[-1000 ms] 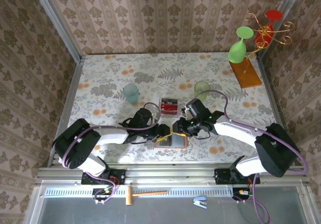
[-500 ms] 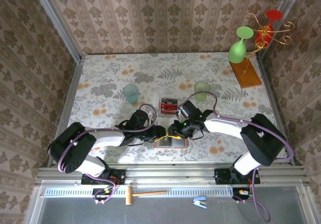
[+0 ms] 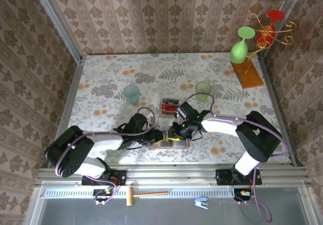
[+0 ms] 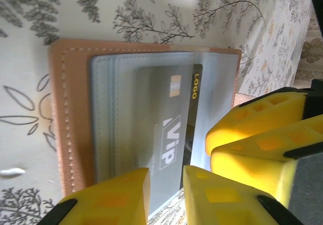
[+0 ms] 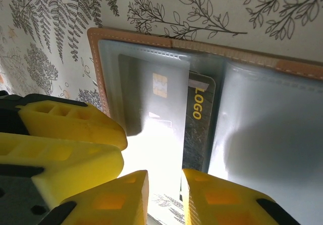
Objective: Take the credit cards out of the card holder
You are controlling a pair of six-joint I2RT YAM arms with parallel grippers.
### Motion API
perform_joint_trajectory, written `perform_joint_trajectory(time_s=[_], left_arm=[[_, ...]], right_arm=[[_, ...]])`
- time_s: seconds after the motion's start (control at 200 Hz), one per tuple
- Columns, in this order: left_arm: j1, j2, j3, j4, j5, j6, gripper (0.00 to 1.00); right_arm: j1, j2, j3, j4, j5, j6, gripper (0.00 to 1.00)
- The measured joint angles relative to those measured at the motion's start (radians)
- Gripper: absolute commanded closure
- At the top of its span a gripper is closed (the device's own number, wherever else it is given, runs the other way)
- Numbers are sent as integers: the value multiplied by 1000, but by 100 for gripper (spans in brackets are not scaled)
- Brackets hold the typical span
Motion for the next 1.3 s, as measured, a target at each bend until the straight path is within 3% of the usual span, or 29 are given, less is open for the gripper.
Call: perform_joint_trajectory(time_s=[0.47,1.3], left_arm=[[4,0,-8,2,-5,0,76],[10,0,-11,3,-5,0,75]], right_arm=[[3,40,33,0,0,-1,79],[3,61,61,-76,49,-50,71]])
